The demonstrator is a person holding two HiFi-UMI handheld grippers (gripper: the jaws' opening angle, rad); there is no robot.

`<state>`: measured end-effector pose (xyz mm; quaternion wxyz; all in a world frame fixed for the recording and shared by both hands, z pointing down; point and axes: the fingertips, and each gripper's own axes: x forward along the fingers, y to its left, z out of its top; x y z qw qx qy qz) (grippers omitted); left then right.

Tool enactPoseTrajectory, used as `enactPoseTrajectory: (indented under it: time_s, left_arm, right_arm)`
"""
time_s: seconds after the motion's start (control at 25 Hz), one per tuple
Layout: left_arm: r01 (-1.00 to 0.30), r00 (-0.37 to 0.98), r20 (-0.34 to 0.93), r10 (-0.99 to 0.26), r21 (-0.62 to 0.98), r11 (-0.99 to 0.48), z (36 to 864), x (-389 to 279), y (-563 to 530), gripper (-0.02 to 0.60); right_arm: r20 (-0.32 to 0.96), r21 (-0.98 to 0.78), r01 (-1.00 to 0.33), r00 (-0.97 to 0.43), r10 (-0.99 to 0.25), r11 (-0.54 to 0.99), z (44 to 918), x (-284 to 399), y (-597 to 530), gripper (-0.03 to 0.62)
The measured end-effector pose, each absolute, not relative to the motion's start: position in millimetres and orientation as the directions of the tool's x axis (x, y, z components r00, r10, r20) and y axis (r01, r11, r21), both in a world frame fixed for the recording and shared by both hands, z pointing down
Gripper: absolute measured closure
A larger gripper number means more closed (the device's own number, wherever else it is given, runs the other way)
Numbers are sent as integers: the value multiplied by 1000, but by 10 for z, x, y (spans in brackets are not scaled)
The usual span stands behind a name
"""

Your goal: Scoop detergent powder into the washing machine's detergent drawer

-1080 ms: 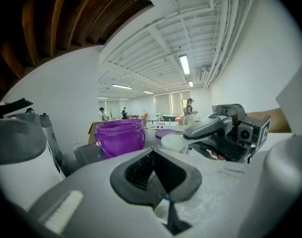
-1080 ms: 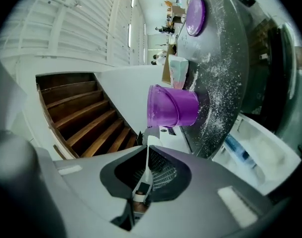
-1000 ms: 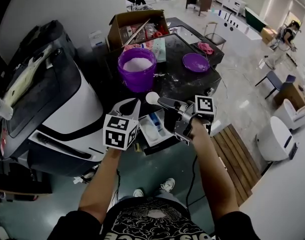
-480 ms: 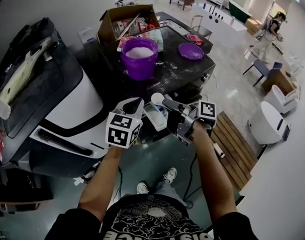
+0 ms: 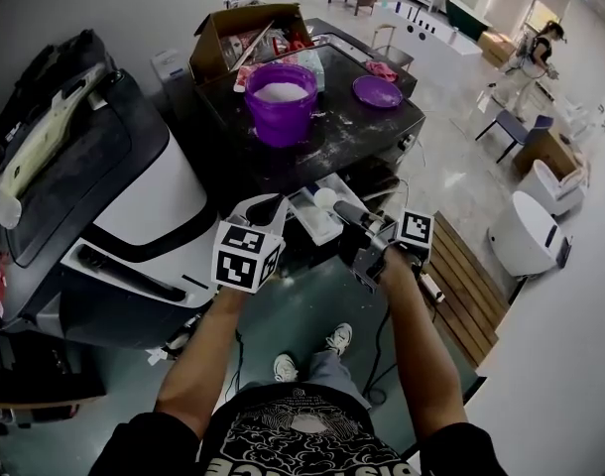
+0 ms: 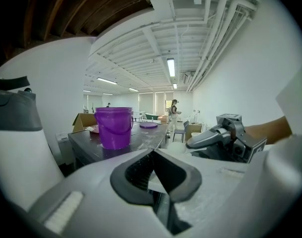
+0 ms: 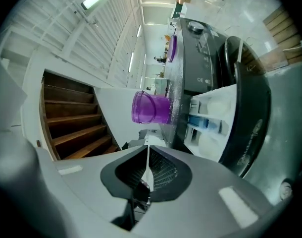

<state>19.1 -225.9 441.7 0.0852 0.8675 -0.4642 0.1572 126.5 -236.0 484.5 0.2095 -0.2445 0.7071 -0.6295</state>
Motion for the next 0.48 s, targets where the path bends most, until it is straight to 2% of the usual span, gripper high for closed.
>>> enactPoseTrajectory:
  time_s: [0.2, 0.48]
  left_arm:
    - [-824, 533, 360, -766, 14, -567, 4495, 255, -2201, 581]
    - [-810, 552, 372, -747, 24, -586, 4594, 370, -2128, 581]
  right_arm:
    - [69, -978, -179, -767, -637, 110, 4963, 1353, -2308, 565]
    - [206, -919, -365, -765, -610, 148, 5123, 1399, -2287, 565]
